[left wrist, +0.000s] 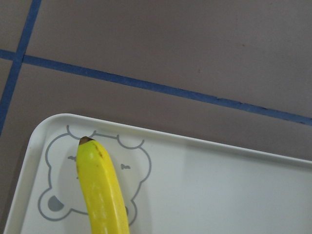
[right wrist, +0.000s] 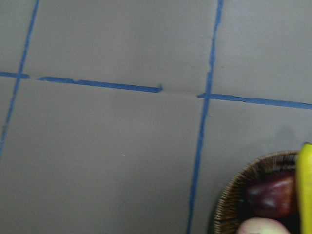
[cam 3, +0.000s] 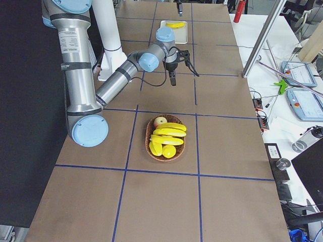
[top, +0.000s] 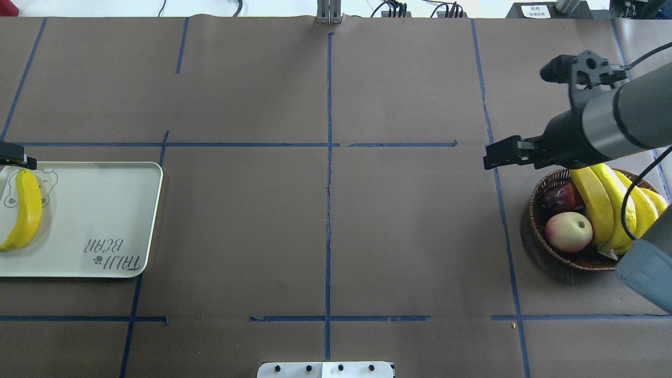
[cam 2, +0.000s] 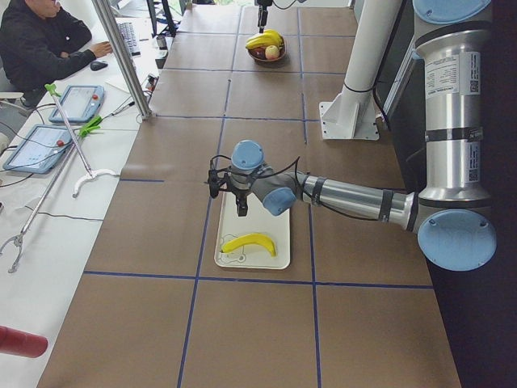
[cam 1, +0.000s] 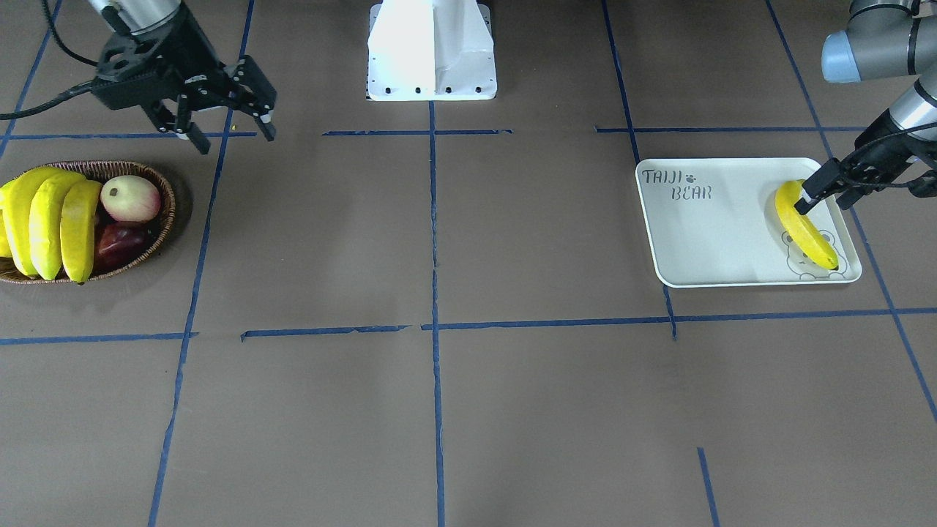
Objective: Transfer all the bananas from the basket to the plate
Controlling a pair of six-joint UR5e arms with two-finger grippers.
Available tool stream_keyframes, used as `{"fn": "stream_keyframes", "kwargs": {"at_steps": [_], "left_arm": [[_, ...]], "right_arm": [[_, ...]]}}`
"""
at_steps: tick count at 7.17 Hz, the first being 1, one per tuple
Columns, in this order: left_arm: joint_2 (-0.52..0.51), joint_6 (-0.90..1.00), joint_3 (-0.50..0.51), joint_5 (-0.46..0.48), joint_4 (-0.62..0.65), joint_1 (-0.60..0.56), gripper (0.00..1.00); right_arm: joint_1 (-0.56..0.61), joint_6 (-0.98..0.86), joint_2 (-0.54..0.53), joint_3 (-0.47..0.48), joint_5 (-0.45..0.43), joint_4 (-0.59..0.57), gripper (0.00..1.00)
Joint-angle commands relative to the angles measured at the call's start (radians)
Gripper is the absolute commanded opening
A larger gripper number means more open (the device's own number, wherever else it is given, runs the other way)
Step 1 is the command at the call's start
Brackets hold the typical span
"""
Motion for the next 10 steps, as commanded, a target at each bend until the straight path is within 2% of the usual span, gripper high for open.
{"fn": "stream_keyframes", "kwargs": {"at_steps": [1,2,3,5,9,10], "left_arm": [[-0.024,-0.015,-0.024,-0.024,0.008,0.005,1.00],[-0.039,-0.018,-0.024,-0.024,0.008,0.009,1.00],[-0.042,-0.018,-0.024,-0.021,0.008,0.011,1.00],[-0.070,-0.106,-0.024,-0.020,0.004,0.028,1.00],[-0.073,-0.111,-0.024,-0.013,0.004,0.040,1.00],[-0.073,-0.111,-0.027,-0.013,0.004,0.042,1.00]], "right_arm": [[0.191,-0.300,-0.217,-0.011,0.112,0.012,1.00],[0.260,-0.413,-0.266,-0.039,0.162,0.009,1.00],[0.282,-0.456,-0.314,-0.089,0.206,0.012,1.00],[0.279,-0.439,-0.301,-0.203,0.211,0.012,1.00],[0.227,-0.370,-0.301,-0.238,0.219,0.020,1.00],[0.229,-0.359,-0.311,-0.267,0.219,0.104,1.00]]}}
